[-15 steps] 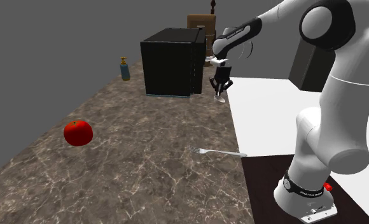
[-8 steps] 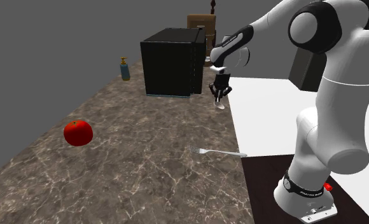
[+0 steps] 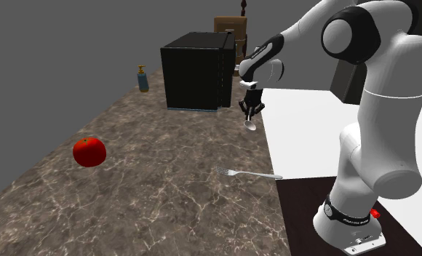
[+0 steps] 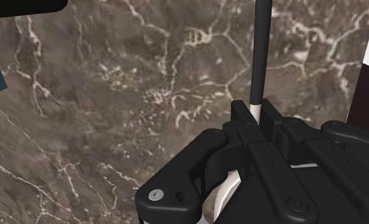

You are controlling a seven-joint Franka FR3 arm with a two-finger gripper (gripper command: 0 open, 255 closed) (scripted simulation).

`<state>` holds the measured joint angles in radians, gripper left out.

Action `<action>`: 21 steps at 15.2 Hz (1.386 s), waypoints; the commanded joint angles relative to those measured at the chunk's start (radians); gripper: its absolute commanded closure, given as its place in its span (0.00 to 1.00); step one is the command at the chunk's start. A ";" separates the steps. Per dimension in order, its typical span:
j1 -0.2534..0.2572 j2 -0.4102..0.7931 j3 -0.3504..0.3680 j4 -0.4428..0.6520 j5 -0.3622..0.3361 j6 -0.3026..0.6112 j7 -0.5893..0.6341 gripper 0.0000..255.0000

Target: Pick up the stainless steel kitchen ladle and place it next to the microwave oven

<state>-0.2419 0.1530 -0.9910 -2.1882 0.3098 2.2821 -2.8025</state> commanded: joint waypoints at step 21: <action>0.036 -0.125 -0.037 0.044 -0.151 -0.097 0.105 0.00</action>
